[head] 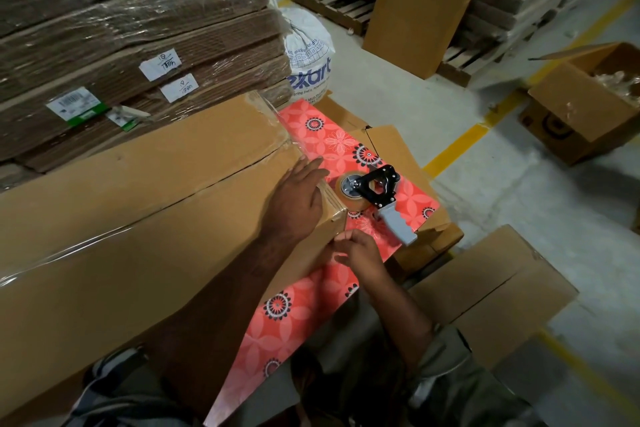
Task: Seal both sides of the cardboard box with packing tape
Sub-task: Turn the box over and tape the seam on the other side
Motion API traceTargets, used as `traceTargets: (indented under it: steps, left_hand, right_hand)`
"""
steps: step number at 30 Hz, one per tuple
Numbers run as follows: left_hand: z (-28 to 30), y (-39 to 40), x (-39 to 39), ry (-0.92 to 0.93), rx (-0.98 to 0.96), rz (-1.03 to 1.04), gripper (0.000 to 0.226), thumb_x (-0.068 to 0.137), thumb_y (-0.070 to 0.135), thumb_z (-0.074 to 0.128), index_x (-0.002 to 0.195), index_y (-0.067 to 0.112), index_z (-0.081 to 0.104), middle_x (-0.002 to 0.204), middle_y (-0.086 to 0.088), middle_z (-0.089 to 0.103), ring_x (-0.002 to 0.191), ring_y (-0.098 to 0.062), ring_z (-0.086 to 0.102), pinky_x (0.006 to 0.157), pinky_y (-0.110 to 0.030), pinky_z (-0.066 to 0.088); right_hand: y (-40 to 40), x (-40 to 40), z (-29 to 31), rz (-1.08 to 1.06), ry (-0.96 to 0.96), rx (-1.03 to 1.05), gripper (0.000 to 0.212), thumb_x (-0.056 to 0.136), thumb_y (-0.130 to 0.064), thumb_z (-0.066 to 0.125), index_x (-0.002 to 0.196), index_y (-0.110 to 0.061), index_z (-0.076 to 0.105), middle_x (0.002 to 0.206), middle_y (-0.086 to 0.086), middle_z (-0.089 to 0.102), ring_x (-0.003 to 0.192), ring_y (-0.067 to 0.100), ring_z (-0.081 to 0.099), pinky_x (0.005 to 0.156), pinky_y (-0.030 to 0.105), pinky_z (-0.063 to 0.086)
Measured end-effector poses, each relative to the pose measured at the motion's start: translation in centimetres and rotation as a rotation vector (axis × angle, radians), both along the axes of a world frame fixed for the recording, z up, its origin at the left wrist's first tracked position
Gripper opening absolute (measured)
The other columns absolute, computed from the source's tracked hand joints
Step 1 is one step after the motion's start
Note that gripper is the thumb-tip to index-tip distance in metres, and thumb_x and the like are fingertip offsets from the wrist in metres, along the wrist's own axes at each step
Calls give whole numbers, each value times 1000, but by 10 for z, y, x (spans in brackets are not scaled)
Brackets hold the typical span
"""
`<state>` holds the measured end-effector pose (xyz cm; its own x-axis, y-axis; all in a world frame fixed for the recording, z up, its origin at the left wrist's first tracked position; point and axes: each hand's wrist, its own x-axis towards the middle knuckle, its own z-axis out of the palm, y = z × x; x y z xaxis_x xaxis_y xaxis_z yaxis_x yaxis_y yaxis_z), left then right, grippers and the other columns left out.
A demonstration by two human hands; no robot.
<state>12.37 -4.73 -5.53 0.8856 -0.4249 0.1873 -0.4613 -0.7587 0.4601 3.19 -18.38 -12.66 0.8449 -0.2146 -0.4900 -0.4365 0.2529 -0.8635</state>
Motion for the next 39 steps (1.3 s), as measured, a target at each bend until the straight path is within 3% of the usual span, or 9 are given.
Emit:
traceTargets:
  steps: [6,12,19,22,25,29,32,35,39]
  left_hand:
    - [-3,1,2,-1,4,3,54,90,15,37,137,14,63,158,-2,50,154,-26,34,123,-45,34]
    - [-5,0,2,-11,5,4,54,91,15,36,138,13,62,159,-3,50,155,-26,33,123,-46,34]
    - [-2,0,-1,-21,-20,-4,53,89,12,38,136,13,64,158,-4,50,154,-27,34,123,-46,33]
    - [-3,0,0,-21,-15,-5,54,90,13,39,138,13,63,158,-3,50,154,-26,34,123,-46,34]
    - [-5,1,1,-16,-16,-3,54,90,13,39,139,13,62,159,-3,50,155,-26,34,122,-47,34]
    - [1,2,-4,40,-82,42,68,94,12,42,161,24,33,162,-6,45,152,-26,37,119,-46,40]
    - [11,4,-11,98,-246,75,78,96,8,46,165,31,18,165,-2,40,149,-23,41,111,-37,44]
    - [16,8,-7,188,-547,139,75,89,7,42,162,23,34,162,2,45,146,-13,44,116,-27,39]
    - [23,32,11,180,-783,256,65,90,6,43,155,15,46,159,1,47,149,-12,42,125,-42,34]
  right_hand:
    - [-11,-28,-2,-171,-127,-370,31,90,-1,56,106,-24,68,112,1,71,109,20,66,98,40,54]
    - [10,-30,22,65,-441,-367,58,94,-10,55,150,-20,48,153,-9,51,144,4,43,117,22,33]
    - [-6,-12,12,425,-268,-589,64,86,-2,62,146,-17,47,137,-9,56,125,0,51,93,5,35]
    - [-11,-24,9,276,-184,-615,68,89,-2,60,154,-14,41,148,-7,49,138,5,41,107,12,28]
    - [-4,-38,25,35,-404,-570,65,90,-6,52,153,-17,46,158,-6,46,148,9,39,121,33,31]
    - [5,-31,67,63,-591,-655,53,106,-23,52,157,-23,38,161,-10,41,151,7,32,121,30,28]
    - [3,-6,88,307,-515,-797,59,108,-44,43,162,-25,26,169,-8,26,154,-2,16,123,19,15]
    - [0,27,101,537,-539,-861,51,109,-43,39,149,-12,44,153,8,50,140,7,40,116,12,24]
    - [6,62,115,666,-497,-854,56,110,-43,38,154,-10,38,157,9,46,143,13,39,108,4,21]
